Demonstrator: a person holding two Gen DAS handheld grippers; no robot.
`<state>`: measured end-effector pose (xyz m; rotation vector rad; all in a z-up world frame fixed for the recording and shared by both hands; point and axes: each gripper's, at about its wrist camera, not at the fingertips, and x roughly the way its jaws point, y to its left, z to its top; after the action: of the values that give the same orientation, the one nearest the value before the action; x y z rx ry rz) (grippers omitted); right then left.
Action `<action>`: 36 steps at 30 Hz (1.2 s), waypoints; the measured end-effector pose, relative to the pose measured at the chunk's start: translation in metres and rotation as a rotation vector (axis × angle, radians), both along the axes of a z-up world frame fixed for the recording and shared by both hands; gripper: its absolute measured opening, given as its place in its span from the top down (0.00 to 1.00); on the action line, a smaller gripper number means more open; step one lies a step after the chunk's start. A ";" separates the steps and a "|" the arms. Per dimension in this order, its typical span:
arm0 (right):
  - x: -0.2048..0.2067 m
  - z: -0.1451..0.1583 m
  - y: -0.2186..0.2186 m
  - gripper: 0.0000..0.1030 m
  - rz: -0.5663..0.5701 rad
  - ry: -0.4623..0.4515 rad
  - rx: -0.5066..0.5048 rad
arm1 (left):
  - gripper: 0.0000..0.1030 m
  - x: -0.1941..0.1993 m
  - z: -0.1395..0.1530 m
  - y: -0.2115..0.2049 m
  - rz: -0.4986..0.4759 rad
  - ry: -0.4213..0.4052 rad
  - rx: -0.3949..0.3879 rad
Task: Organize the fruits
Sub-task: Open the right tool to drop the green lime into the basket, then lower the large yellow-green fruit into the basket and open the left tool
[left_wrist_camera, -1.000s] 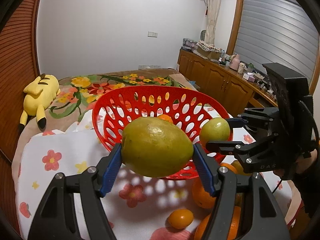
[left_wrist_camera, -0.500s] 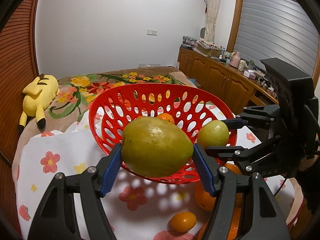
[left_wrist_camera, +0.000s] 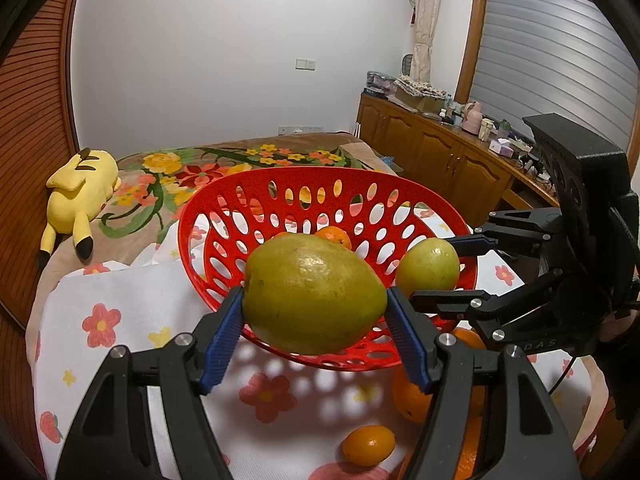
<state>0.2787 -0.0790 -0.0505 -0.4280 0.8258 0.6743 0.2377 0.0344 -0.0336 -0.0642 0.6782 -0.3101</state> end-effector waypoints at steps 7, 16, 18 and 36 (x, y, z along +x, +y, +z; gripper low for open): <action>0.006 0.006 -0.005 0.44 -0.025 -0.010 0.031 | 0.33 0.002 -0.001 0.002 -0.001 0.005 0.000; 0.003 0.017 -0.017 0.44 -0.048 -0.026 0.071 | 0.33 0.008 -0.004 0.001 -0.007 0.022 0.014; 0.002 0.019 -0.019 0.44 -0.052 -0.029 0.079 | 0.33 0.009 -0.005 -0.001 -0.005 0.025 0.018; -0.022 0.034 -0.039 0.43 -0.092 -0.056 0.127 | 0.30 0.007 -0.002 -0.010 -0.005 0.039 0.017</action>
<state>0.2571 -0.1180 -0.0161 -0.2913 0.7404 0.6229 0.2443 0.0244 -0.0352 -0.0525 0.7193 -0.3089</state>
